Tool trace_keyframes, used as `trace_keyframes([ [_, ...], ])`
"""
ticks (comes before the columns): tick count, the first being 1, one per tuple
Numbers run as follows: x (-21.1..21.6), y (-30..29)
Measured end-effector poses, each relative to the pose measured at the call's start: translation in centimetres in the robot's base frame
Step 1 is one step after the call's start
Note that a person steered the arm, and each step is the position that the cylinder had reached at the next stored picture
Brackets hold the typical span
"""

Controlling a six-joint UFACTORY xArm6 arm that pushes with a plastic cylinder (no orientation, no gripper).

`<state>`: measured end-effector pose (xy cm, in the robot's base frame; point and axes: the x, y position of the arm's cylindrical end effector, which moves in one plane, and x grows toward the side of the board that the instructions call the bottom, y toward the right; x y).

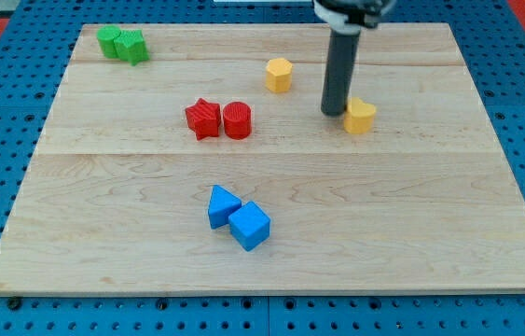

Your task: Place your arm at the left of the yellow heart

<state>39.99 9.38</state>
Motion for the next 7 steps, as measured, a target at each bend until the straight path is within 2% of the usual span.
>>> trace_keyframes([
  [1, -2.8, -2.0],
  [2, -3.8, -0.2],
  [3, 3.7, 0.5],
  [4, 1.0, -2.3],
  [5, -4.2, -1.0],
  [7, 4.5, 1.8],
])
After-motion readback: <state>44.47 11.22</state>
